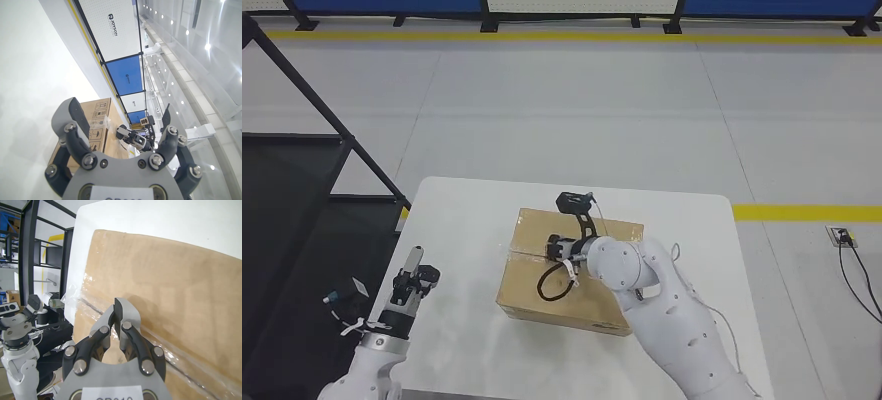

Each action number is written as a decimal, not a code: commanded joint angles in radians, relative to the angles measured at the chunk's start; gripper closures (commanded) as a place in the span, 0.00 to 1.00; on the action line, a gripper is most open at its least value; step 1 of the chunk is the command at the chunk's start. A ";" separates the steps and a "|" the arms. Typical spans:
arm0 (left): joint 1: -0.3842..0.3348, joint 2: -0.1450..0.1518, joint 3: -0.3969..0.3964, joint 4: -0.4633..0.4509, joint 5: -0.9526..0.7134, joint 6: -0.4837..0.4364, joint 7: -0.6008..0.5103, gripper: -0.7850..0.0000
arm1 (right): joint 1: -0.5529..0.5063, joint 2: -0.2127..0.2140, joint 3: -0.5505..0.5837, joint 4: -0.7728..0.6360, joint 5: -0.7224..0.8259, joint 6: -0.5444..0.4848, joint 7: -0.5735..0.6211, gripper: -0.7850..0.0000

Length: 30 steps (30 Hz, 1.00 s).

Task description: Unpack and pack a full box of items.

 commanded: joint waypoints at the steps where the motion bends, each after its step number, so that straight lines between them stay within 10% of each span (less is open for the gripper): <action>1: 0.000 0.000 0.000 0.000 0.000 0.000 0.000 0.00 | 0.007 -0.002 -0.002 0.011 0.029 -0.019 0.005 1.00; 30: 0.000 0.000 0.000 0.000 0.000 0.000 0.000 0.00 | -0.303 0.093 0.274 -0.378 -0.162 0.121 0.033 1.00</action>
